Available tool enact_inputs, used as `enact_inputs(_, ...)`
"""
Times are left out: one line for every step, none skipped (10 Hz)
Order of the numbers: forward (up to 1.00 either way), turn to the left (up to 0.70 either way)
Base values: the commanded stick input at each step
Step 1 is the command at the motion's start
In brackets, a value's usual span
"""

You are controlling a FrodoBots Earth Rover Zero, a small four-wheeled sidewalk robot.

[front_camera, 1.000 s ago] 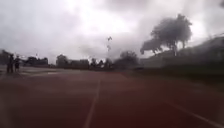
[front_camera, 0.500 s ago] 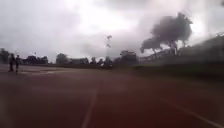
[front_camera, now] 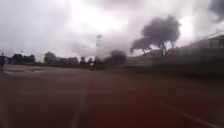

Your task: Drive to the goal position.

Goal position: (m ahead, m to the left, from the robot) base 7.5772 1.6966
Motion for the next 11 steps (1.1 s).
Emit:
enact_inputs(0.50,-0.50)
enact_inputs(0.50,-0.50)
enact_inputs(0.50,-0.50)
enact_inputs(0.50,-0.42)
enact_inputs(0.50,-0.25)
enact_inputs(0.50,-0.08)
enact_inputs(0.50,0.00)
enact_inputs(0.50,0.00)
enact_inputs(0.50,0.00)
enact_inputs(0.50,0.00)
enact_inputs(0.50,0.00)
